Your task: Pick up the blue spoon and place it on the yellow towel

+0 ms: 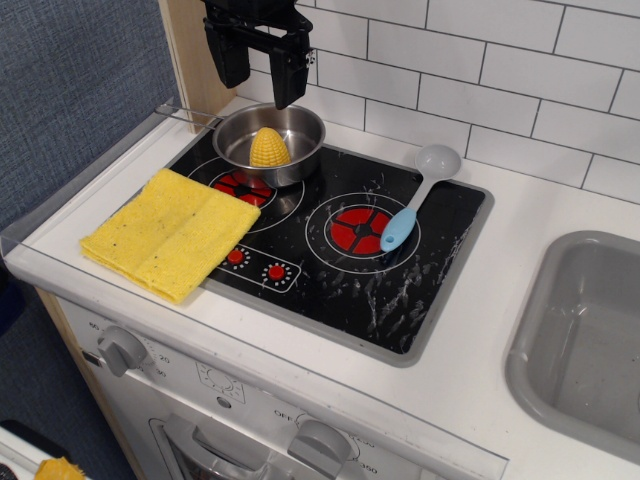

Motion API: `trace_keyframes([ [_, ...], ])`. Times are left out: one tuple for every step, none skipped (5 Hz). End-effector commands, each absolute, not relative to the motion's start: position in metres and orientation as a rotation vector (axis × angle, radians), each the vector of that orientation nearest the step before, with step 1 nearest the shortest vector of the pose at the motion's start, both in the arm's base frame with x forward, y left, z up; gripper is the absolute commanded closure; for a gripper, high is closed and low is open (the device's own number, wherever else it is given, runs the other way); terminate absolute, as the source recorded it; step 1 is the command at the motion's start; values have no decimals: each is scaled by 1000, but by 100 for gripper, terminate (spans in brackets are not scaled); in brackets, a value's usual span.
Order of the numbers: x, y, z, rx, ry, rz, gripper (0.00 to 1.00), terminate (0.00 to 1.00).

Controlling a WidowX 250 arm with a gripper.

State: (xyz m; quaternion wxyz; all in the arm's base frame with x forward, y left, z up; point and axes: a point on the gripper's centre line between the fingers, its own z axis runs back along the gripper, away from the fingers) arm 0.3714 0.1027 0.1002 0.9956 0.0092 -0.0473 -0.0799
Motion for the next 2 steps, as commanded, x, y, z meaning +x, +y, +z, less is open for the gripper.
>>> trace_keyframes([
  [371,103,100,19,-95,-160,0,0],
  [378,74,106,24,-102,-234,0,0],
])
